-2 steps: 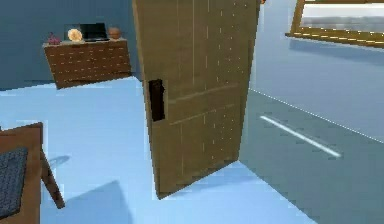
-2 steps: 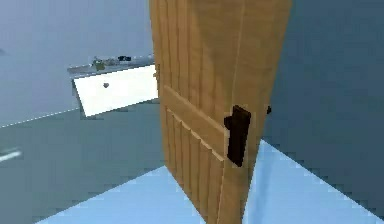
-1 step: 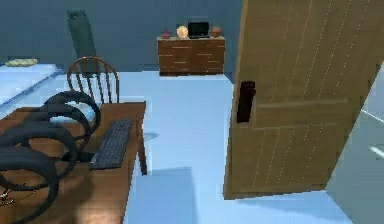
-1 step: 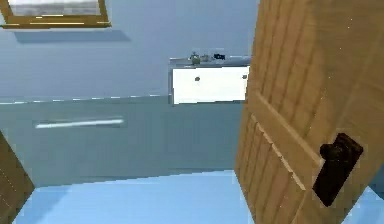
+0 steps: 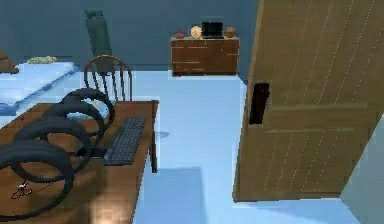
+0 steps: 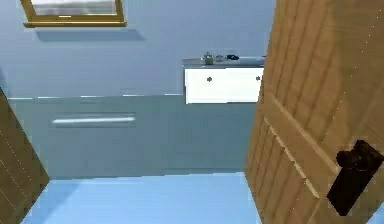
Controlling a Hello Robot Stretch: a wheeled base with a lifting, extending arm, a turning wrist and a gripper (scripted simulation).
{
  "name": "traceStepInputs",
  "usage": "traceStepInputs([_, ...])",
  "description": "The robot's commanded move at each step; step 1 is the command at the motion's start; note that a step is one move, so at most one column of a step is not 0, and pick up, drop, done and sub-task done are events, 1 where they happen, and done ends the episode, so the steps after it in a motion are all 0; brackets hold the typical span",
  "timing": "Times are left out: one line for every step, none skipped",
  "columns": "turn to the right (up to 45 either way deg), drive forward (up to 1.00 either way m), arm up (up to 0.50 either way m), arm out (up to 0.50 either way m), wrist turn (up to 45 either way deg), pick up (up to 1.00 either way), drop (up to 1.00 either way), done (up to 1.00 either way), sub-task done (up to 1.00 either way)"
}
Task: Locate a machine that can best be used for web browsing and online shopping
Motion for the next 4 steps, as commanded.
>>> traceStepInputs([0.0, 1.00, 0.00, 0.00, 0.0, 0.00, 0.00, 0.00, 0.00])
traceStepInputs([0.0, 1.00, 0.00, 0.00, 0.0, 0.00, 0.00, 0.00, 0.00])
traceStepInputs([0.0, 1.00, 0.00, 0.00, 0.0, 0.00, 0.00, 0.00, 0.00])
traceStepInputs([0.0, 0.90, 0.00, 0.00, 0.0, 0.00, 0.00, 0.00, 0.00])
